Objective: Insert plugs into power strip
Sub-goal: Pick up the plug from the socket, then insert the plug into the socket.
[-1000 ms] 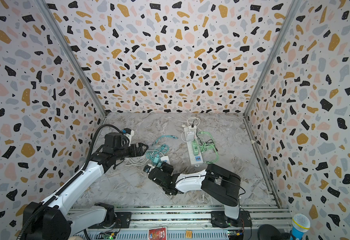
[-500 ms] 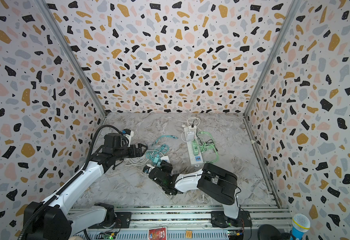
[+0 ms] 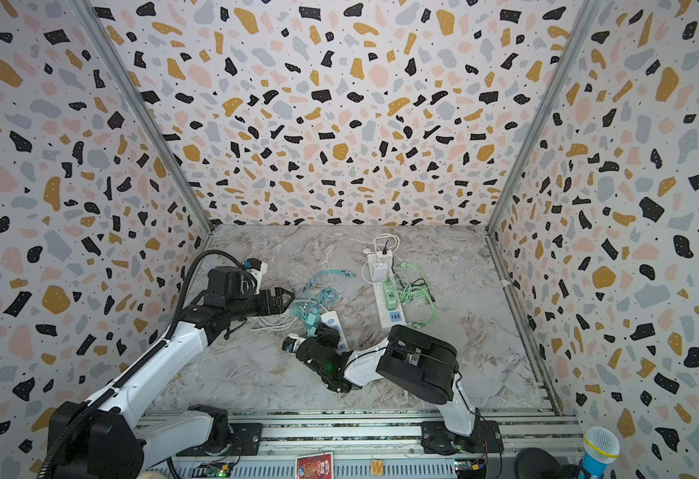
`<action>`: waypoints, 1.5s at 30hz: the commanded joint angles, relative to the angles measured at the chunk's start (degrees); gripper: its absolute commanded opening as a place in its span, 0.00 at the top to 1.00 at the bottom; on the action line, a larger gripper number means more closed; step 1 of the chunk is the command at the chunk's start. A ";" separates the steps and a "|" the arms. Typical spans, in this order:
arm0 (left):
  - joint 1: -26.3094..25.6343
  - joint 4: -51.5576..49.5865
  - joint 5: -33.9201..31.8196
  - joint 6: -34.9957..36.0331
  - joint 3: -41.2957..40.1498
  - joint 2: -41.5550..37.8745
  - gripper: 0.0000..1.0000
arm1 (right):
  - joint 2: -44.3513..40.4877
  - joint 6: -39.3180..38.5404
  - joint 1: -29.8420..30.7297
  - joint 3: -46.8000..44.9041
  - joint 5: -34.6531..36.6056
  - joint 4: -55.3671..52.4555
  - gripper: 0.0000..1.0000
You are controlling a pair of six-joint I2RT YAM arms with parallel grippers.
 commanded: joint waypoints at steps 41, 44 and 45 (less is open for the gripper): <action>-6.50 5.67 5.74 0.72 -9.01 -16.45 0.05 | -28.99 37.20 -20.59 -13.28 -62.31 -11.34 0.91; -8.65 7.05 5.07 -0.77 -9.45 -17.14 0.05 | -29.51 38.53 -21.26 -14.58 -62.36 -9.96 0.91; -9.30 7.58 4.57 -1.32 -9.81 -17.35 0.05 | -29.60 38.71 -21.38 -14.71 -61.73 -9.96 0.90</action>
